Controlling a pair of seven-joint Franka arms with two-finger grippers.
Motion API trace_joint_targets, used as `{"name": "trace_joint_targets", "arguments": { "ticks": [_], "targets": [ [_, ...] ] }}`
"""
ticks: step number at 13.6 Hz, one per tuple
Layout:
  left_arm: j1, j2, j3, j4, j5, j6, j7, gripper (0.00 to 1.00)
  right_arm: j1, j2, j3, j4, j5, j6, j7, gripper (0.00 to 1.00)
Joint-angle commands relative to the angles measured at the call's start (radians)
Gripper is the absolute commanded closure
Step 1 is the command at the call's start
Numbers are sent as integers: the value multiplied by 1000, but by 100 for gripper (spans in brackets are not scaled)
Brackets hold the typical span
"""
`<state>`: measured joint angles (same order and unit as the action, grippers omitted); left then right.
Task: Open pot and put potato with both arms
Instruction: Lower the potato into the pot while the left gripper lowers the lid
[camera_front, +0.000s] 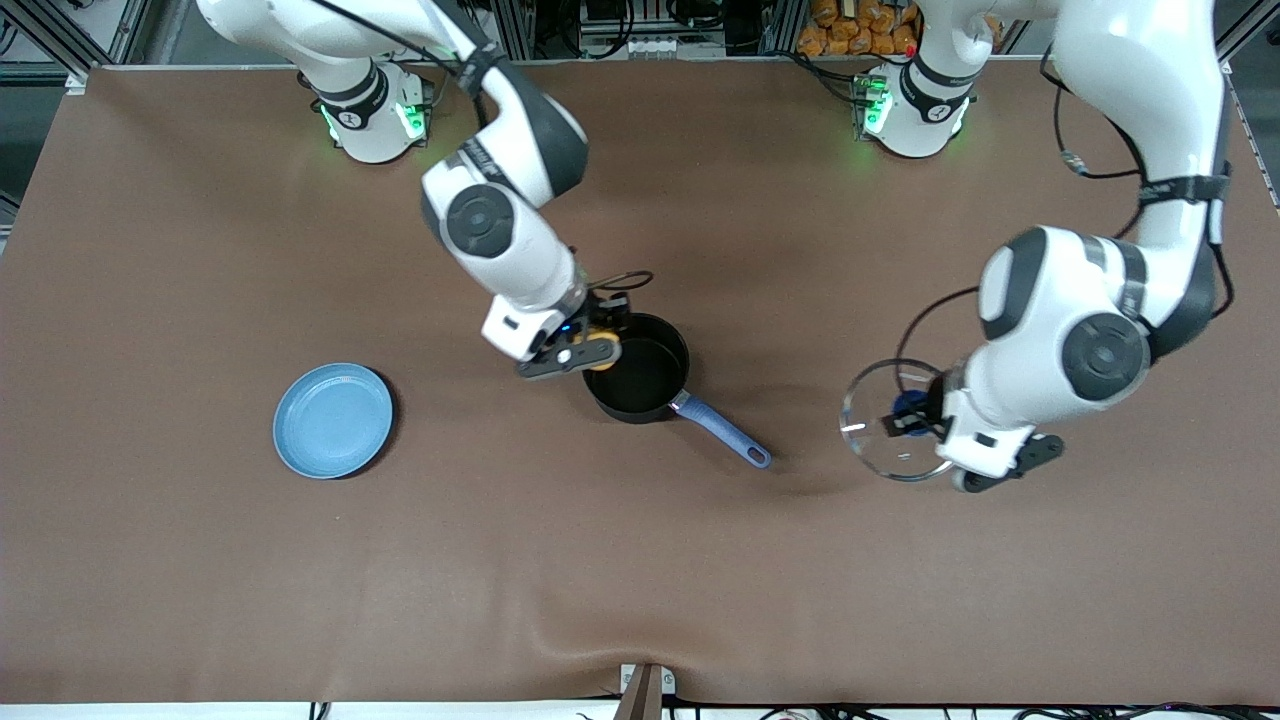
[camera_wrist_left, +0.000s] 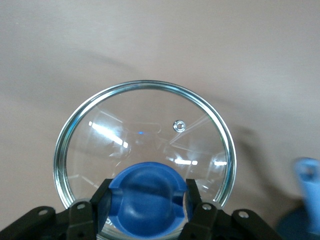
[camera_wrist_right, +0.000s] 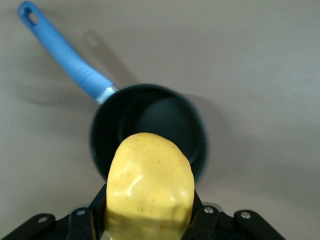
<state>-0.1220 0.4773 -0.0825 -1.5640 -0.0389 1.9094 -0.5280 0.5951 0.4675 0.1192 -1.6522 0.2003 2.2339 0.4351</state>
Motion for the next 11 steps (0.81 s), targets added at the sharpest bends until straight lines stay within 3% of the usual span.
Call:
{"name": "trace_joint_targets", "arguments": {
  "ticks": [1,4,7,11],
  "targets": [
    [82,-35,-19,-183,-21,168,150,100,61,63,-19,-1,-11,111,69,100],
    [91,-25,-17,-307,-9,374,189,100,78,135,-18,0,-105,211,143,100],
    [108,-22,-17,-418,-7,549,233,100,98,200,-21,3,-119,295,159,100],
    [111,1,-17,-429,-7,562,235,95,101,244,-23,6,-143,329,159,100]
  ]
}}
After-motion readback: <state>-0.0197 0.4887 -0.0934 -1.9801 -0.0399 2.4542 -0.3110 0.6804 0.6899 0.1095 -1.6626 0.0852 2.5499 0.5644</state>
